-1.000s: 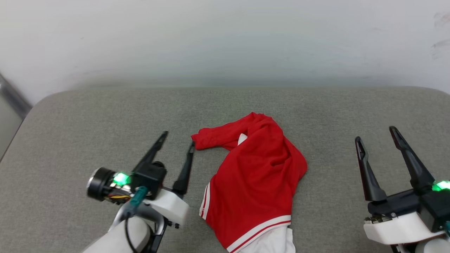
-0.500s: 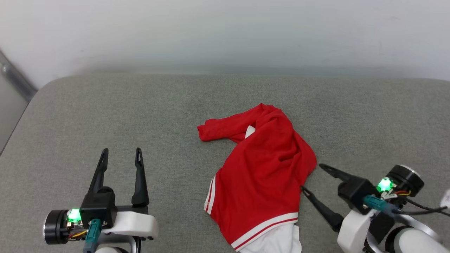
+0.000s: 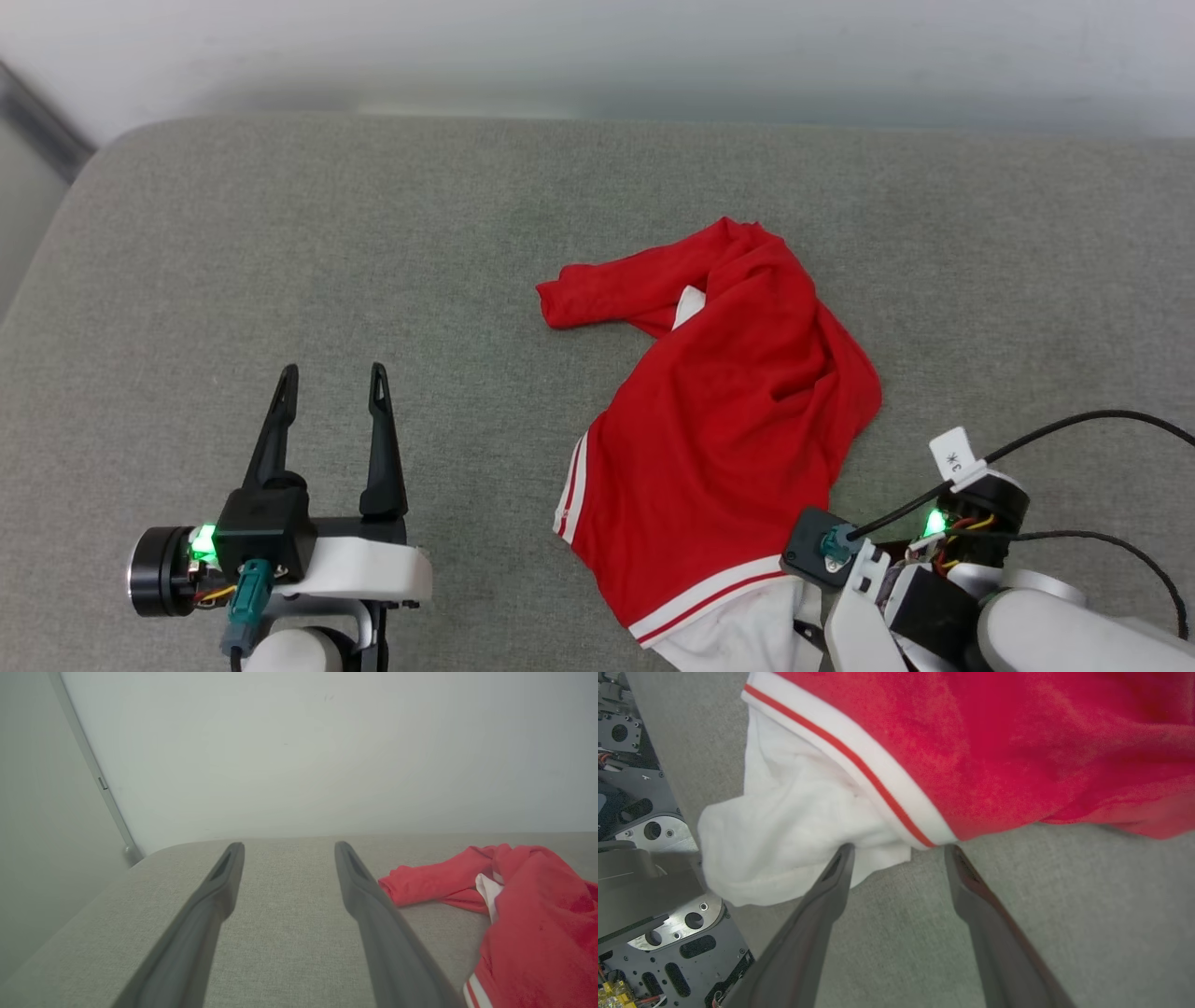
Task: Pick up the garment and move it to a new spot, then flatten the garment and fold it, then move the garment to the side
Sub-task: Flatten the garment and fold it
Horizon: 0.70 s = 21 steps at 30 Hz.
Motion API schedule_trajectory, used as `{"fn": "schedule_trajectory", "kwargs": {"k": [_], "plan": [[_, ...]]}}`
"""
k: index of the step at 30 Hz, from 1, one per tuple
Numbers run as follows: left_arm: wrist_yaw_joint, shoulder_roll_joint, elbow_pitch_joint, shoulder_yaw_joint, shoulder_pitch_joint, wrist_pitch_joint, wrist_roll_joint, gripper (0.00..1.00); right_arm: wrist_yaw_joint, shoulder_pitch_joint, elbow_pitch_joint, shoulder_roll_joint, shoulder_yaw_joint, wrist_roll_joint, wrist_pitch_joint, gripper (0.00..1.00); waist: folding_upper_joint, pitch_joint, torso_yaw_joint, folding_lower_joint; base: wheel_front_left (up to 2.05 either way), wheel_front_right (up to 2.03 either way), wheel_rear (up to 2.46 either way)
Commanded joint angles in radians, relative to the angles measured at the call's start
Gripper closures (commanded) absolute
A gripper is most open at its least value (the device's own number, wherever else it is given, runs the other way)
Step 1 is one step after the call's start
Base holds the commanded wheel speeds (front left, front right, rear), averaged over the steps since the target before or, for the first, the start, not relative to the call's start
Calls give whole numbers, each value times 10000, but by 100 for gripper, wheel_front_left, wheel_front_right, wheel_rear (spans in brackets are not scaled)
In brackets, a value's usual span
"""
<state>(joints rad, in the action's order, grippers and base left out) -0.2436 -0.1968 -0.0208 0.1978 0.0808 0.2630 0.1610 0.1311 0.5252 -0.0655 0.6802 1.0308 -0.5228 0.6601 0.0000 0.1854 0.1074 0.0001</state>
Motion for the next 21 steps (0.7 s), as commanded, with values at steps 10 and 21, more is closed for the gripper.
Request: {"fn": "schedule_trajectory", "kwargs": {"k": [10,21], "plan": [[734,668,133,-699,430,25,-553,0,-4,785,2095,-734,2478,-569,-291,0,0,956,261,-1,0,0,0],[1130,964,444,-1268,-91,25,-969,0,-8,1763,2087,-221,1598,-683,-2567,100,0,-73,-220,-1,0,0,0]]}}
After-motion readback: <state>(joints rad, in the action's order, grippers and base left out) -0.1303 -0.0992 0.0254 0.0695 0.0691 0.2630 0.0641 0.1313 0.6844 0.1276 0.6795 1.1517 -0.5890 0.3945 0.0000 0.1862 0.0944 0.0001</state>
